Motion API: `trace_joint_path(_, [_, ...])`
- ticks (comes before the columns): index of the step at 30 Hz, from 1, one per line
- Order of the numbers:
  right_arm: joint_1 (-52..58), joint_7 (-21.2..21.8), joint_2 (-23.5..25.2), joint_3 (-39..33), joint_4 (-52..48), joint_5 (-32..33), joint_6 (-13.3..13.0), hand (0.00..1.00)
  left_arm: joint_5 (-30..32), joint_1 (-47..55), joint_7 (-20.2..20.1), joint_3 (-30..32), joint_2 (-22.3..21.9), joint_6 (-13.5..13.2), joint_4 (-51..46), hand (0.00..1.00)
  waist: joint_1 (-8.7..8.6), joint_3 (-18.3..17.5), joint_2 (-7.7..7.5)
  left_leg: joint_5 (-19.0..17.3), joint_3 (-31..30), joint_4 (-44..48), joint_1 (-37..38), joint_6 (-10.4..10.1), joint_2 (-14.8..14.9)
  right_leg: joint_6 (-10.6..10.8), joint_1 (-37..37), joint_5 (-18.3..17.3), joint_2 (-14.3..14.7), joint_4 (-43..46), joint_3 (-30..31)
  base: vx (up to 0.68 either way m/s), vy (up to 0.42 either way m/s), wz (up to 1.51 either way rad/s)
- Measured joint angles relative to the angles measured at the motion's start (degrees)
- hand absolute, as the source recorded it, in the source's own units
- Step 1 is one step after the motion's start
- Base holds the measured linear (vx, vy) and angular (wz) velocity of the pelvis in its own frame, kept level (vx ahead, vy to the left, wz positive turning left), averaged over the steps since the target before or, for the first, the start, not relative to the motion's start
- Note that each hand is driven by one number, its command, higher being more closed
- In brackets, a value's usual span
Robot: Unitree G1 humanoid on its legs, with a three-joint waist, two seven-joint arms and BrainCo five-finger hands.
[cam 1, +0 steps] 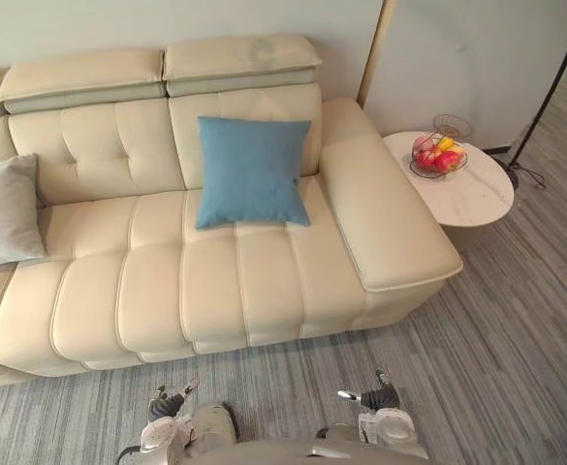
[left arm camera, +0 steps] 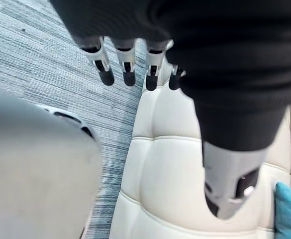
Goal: Pick up cushions and gather them together orderly.
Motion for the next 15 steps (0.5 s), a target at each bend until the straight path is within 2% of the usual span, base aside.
trace_joint_path(1, [-0.2,0.3,0.7,-1.6,1.4,0.4,0.2,0.0,0.0,0.1,-0.1,0.5,0.8,0.0,0.0,0.0,-0.21,-0.2,-1.01,0.5,0.9,-2.4,0.5,0.7,-2.1,0.1,-0.1,0.9,-0.8,-1.8,1.1,-0.16,0.285,-0.14])
trace_joint_path(2, [-0.5,0.6,1.8,-3.0,2.9,1.1,0.4,0.0,0.2,0.3,-0.3,0.4,1.6,0.3,0.2,0.0,-0.33,-1.3,-2.79,2.4,1.9,-7.7,2.1,1.1,-4.4,-0.1,0.6,2.4,-2.2,-4.6,1.0,-0.12,0.213,-0.03])
trace_joint_path(3, [-0.5,0.6,2.2,-3.9,3.5,1.1,0.4,0.0,0.2,0.4,-0.3,0.4,1.9,0.3,0.3,0.0,-0.28,-1.7,-3.37,3.3,2.3,-10.1,2.9,1.4,-5.3,-0.3,0.9,3.0,-2.6,-6.0,0.9,-0.08,0.179,0.09])
trace_joint_path(5, [-0.4,0.7,2.4,-6.3,5.8,1.3,0.4,0.0,0.1,0.5,-0.4,0.5,2.0,0.3,0.7,0.0,-0.42,-2.4,-3.83,5.3,2.2,-16.1,4.5,1.7,-7.7,-1.2,2.3,5.2,-2.1,-11.2,0.6,-0.09,0.131,0.03])
trace_joint_path(8, [-1.5,0.7,2.1,-9.5,8.9,1.6,1.2,0.0,-0.1,0.4,-0.4,0.8,2.5,0.4,2.7,0.0,-0.81,-2.9,-4.25,5.9,1.9,-21.2,6.0,1.3,-10.8,-1.7,3.7,7.8,-2.2,-15.7,2.3,-0.06,0.086,0.11])
trace_joint_path(11, [-1.5,0.7,2.0,-10.5,9.4,1.5,1.6,0.0,-0.1,0.4,-0.8,1.6,2.5,0.4,4.2,0.0,-0.87,-3.6,-4.22,8.1,0.6,-26.2,8.5,1.4,-12.7,-1.7,4.1,7.9,-2.4,-16.7,2.7,0.0,0.033,-0.07])
trace_joint_path(15, [-2.1,0.7,1.6,-10.7,11.3,1.5,1.7,0.0,0.0,0.4,-1.2,1.6,2.6,0.4,5.5,0.0,-0.87,-4.3,-4.04,11.3,-0.3,-31.8,11.2,1.6,-13.5,-1.9,4.8,8.0,-1.9,-18.2,2.8,0.04,0.0,-0.08])
